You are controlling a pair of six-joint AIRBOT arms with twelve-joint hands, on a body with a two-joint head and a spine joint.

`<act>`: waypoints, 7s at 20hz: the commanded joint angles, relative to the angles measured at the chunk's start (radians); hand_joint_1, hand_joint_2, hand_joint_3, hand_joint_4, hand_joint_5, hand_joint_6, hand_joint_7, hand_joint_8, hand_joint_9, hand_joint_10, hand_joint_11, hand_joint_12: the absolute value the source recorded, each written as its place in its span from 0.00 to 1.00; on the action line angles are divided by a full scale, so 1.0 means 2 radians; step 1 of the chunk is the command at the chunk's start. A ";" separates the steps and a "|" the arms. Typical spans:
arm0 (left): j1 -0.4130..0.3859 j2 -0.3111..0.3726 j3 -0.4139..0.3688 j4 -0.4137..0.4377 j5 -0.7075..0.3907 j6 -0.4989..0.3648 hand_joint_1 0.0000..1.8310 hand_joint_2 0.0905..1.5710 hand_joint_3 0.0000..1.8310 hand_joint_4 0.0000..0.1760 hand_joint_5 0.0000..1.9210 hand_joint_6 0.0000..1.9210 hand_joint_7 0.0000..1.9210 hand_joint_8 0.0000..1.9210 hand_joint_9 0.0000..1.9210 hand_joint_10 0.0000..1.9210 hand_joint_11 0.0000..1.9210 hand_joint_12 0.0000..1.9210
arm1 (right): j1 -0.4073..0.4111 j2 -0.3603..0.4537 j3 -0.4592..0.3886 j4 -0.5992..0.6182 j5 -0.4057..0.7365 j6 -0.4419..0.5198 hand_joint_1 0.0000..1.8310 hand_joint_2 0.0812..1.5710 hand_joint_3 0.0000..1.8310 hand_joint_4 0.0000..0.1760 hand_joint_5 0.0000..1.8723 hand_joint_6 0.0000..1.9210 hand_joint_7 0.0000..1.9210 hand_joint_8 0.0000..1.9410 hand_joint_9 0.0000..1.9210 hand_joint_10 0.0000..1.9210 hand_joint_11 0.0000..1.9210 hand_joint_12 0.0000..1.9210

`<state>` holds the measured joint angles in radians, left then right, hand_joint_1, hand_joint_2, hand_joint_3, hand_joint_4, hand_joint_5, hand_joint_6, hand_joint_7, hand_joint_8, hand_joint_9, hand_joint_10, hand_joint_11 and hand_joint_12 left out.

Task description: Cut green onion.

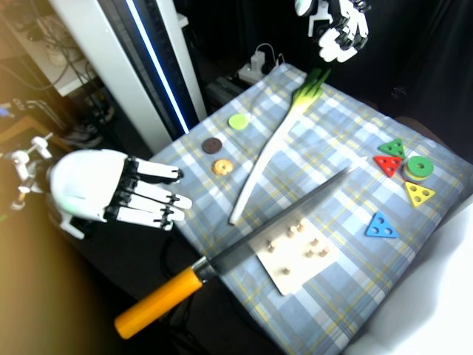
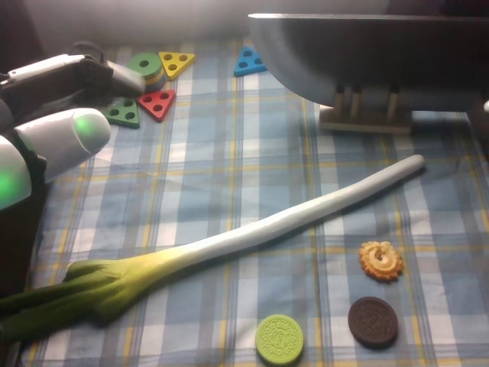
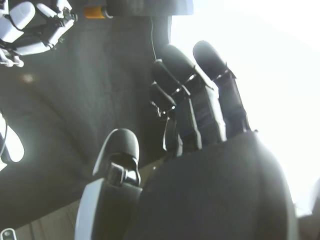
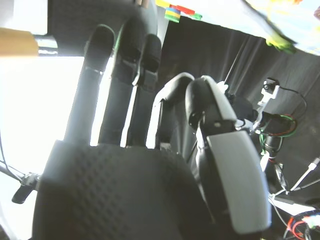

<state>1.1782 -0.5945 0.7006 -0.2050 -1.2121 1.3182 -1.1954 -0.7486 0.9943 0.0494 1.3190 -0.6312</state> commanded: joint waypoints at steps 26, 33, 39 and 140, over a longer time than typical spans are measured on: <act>0.013 -0.006 0.000 -0.024 -0.068 -0.004 0.05 0.89 0.00 0.74 0.18 0.00 0.16 0.00 0.16 0.00 0.00 0.20 | 0.241 -0.059 0.169 0.071 -0.203 -0.068 0.47 0.55 0.00 0.93 0.00 0.00 0.00 0.00 0.00 0.00 0.00 0.00; 0.015 -0.007 0.000 -0.024 -0.069 -0.011 0.10 0.89 0.00 0.65 0.19 0.00 0.17 0.00 0.16 0.00 0.00 0.25 | 0.250 -0.081 0.188 0.070 -0.233 -0.068 0.49 0.60 0.00 0.22 0.15 0.00 0.15 0.00 0.15 0.01 0.09 0.04; 0.016 -0.008 0.002 -0.024 -0.071 -0.018 0.10 0.89 0.00 0.65 0.18 0.00 0.17 0.00 0.16 0.00 0.00 0.27 | 0.255 -0.082 0.192 0.069 -0.244 -0.068 0.43 0.72 0.00 0.14 0.30 0.00 0.43 0.00 0.41 0.01 0.20 0.43; -0.197 -0.154 0.044 0.279 0.401 0.060 0.00 0.80 0.00 0.00 0.02 0.01 0.01 0.00 0.00 0.00 0.00 0.00 | 0.175 -0.009 0.027 -0.066 -0.093 -0.072 0.35 0.95 0.00 0.82 0.53 1.00 0.74 1.00 0.82 1.00 0.82 1.00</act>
<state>0.7914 -0.8955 0.7864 0.3630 -0.3149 1.4425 -0.8509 -0.7742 1.0489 -0.1017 1.0241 -0.7826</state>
